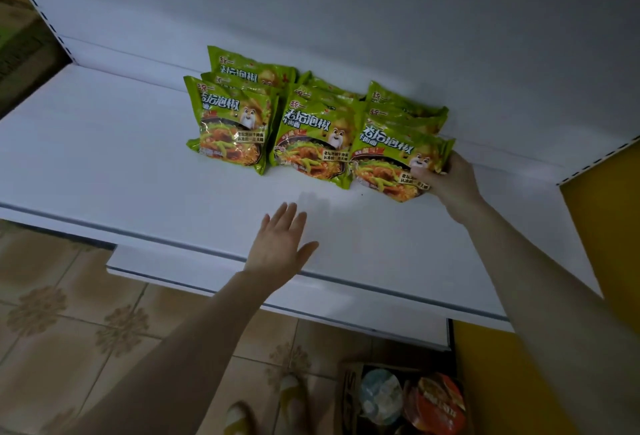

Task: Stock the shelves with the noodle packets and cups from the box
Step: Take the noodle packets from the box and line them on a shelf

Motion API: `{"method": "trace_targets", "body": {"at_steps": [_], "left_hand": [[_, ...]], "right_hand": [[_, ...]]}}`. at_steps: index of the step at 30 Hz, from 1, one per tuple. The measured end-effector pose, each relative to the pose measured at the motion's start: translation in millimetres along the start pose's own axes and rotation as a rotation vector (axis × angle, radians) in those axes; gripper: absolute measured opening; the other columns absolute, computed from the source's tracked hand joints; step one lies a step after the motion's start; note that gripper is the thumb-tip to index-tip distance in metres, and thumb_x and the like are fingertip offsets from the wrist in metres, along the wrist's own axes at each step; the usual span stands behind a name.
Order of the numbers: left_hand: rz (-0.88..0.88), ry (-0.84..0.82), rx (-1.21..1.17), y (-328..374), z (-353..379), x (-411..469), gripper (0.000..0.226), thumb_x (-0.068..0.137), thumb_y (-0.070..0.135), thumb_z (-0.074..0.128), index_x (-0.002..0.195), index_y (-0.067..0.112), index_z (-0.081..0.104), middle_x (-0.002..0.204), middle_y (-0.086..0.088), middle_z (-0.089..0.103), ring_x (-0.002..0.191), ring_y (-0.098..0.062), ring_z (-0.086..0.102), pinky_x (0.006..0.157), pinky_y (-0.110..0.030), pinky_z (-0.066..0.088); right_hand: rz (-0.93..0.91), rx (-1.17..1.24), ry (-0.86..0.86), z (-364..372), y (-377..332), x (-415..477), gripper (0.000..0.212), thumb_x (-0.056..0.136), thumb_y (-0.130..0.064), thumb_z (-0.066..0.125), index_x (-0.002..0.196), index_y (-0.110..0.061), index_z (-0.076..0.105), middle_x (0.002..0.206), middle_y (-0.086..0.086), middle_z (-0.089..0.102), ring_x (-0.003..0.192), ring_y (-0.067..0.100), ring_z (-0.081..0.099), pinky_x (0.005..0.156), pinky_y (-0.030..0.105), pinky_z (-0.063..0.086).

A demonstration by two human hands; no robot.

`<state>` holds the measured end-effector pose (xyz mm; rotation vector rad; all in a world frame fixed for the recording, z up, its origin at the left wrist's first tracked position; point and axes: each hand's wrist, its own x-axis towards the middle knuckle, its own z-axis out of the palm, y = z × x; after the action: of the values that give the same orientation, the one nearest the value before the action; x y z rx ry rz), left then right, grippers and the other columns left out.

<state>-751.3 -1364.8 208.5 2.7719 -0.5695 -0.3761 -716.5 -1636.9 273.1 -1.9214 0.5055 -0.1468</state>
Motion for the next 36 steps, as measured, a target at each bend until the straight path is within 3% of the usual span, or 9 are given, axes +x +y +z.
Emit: {"method": "trace_targets", "body": {"at_steps": [4,9,13,16,22,27,32,34,36], "left_hand": [[0.0,-0.004,0.061,-5,34,6,0.07,0.093,0.059,0.015,0.149,0.017,0.011,0.158,-0.007,0.003,0.145,-0.021,-0.003,0.115,-0.044,0.0],[-0.001,-0.036,0.101,-9,59,15,0.099,0.064,0.069,-0.018,0.149,0.022,0.004,0.158,-0.006,-0.004,0.145,-0.021,-0.008,0.113,-0.052,0.0],[0.008,-0.002,0.12,-10,70,17,0.111,0.057,0.069,-0.039,0.149,0.024,0.005,0.158,-0.007,-0.004,0.145,-0.022,-0.008,0.112,-0.055,-0.002],[0.008,0.015,0.117,-11,72,16,0.111,0.057,0.067,-0.04,0.149,0.024,0.006,0.158,-0.008,-0.003,0.145,-0.022,-0.007,0.112,-0.054,-0.001],[0.01,0.024,0.134,-11,70,16,0.11,0.058,0.066,-0.04,0.149,0.024,0.005,0.158,-0.007,-0.003,0.145,-0.021,-0.008,0.113,-0.053,0.001],[0.017,0.032,0.157,-11,72,16,0.106,0.06,0.065,-0.039,0.149,0.024,0.004,0.158,-0.007,-0.004,0.145,-0.021,-0.008,0.113,-0.052,0.0],[0.018,0.003,0.165,-11,70,16,0.11,0.058,0.066,-0.04,0.149,0.024,0.005,0.158,-0.006,-0.003,0.145,-0.021,-0.008,0.113,-0.052,0.001],[0.02,-0.039,0.154,-8,63,15,0.1,0.067,0.07,-0.03,0.149,0.024,0.006,0.158,-0.006,-0.003,0.145,-0.021,-0.008,0.113,-0.052,0.002],[0.007,-0.066,0.148,-4,55,14,0.072,0.09,0.061,0.0,0.148,0.021,0.01,0.157,-0.007,-0.001,0.145,-0.021,-0.006,0.113,-0.052,0.004]], "right_hand": [[0.058,0.007,-0.006,-10,18,28,0.045,0.079,-0.002,0.068,0.121,-0.002,0.052,0.123,0.017,0.058,0.108,0.031,0.058,0.089,0.048,0.05],[0.058,-0.074,-0.003,-1,38,47,0.047,0.078,-0.004,0.07,0.121,0.0,0.051,0.124,0.019,0.057,0.112,0.033,0.057,0.094,0.053,0.047],[0.034,-0.123,0.059,11,45,54,0.049,0.079,-0.007,0.07,0.122,0.003,0.047,0.125,0.019,0.055,0.107,0.028,0.055,0.085,0.039,0.048],[-0.005,-0.171,0.132,19,50,61,0.049,0.081,-0.012,0.068,0.121,0.005,0.046,0.119,0.02,0.056,0.095,0.021,0.051,0.068,0.027,0.039],[-0.061,-0.346,0.148,28,49,73,0.046,0.087,-0.022,0.061,0.123,0.002,0.045,0.124,0.021,0.055,0.115,0.035,0.051,0.089,0.038,0.042],[0.001,-0.378,0.168,30,52,79,0.051,0.084,-0.032,0.062,0.12,0.002,0.048,0.12,0.02,0.058,0.112,0.035,0.055,0.08,0.034,0.043],[0.089,-0.371,0.171,30,53,70,0.053,0.088,-0.026,0.06,0.126,0.003,0.037,0.117,0.019,0.052,0.114,0.034,0.052,0.076,0.034,0.041],[0.101,-0.425,0.183,27,49,62,0.054,0.091,-0.023,0.055,0.132,0.004,0.033,0.128,0.021,0.048,0.12,0.034,0.047,0.086,0.035,0.043],[0.089,-0.475,0.201,22,44,52,0.051,0.093,-0.019,0.051,0.133,0.005,0.032,0.133,0.023,0.046,0.122,0.035,0.045,0.092,0.035,0.041]]}}
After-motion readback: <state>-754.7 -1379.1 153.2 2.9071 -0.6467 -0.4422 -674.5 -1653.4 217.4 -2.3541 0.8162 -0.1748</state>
